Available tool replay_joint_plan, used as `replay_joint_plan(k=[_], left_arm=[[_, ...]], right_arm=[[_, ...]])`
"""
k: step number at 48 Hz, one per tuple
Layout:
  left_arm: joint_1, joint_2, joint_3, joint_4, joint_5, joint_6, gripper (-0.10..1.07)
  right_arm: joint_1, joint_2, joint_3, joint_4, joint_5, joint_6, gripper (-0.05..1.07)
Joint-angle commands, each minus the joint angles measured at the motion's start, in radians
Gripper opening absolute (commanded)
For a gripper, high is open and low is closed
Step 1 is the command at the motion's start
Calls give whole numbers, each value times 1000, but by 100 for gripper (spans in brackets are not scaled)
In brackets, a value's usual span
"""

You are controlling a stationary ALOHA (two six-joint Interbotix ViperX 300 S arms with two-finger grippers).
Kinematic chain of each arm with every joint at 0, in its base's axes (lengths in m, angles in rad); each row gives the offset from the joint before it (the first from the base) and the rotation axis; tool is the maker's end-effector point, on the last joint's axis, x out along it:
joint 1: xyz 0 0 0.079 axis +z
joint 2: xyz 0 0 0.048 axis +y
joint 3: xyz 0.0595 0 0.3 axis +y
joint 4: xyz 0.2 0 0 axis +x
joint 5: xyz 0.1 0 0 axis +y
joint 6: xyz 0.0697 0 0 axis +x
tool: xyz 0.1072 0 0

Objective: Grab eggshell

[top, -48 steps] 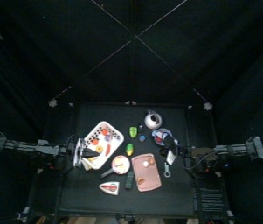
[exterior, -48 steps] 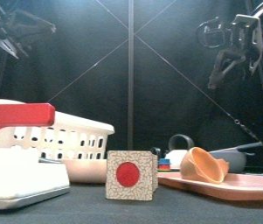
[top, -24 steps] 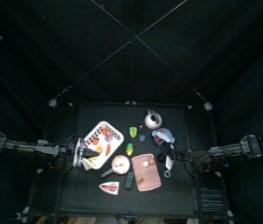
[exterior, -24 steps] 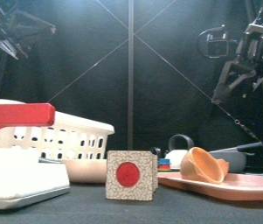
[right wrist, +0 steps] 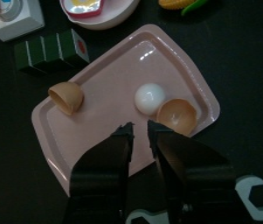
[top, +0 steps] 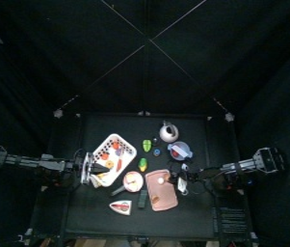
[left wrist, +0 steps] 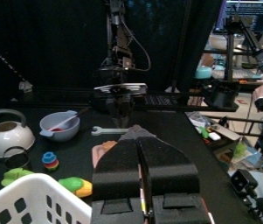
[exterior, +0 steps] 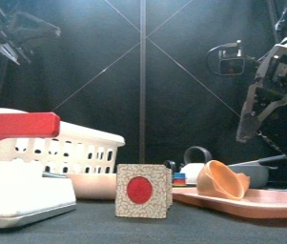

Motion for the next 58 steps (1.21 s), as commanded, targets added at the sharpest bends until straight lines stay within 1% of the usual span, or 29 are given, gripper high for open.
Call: replay_joint_plan(k=[1,10,20,30,47,58], left_arm=[[-2,3,-12,-2,-11,0,2],[-2,3,-12,-2,-11,0,2],[0,3,-9,-2,-11,0,2],[0,3,-9,-2,-11,0,2],[2,3,-6,-2,-11,0,2],[2,3,-6,-2,-11,0,2]], right_arm=[[5,9,-23,-21,-6,0,65],[-2,52,-25,-72,-6,8,65],[-3,106,-40,-92,-2,8,65],[-15,150,-49,-95,-2,3,65],[-41,189,-66,-95,48,2,65],[-60,213,-78,-95,54,-2,65]])
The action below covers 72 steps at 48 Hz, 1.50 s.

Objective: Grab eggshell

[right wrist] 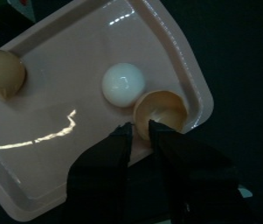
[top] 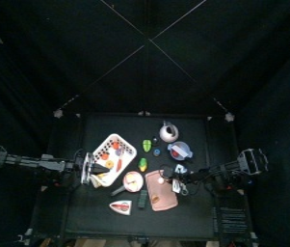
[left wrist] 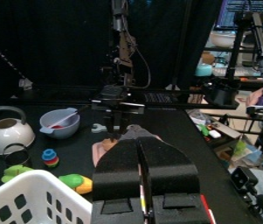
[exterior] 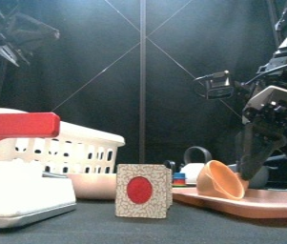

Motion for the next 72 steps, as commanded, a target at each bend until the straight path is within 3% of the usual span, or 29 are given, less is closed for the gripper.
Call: replay_joint_plan(k=[1,12,29,47,72], left_arm=[[2,3,-14,-2,-11,0,2],[2,3,-12,-2,-11,0,2],[2,3,-11,-2,-11,0,2],[2,3,-8,-2,-11,0,2],[2,3,-9,-2,-11,3,2]], right_arm=[[-14,0,-23,-3,-2,-2,65],[-20,21,-34,-25,-2,2,61],[-20,15,-66,-35,43,5,39],[-6,-71,-117,-35,83,-5,38],[-12,-126,-166,-37,29,-3,38]])
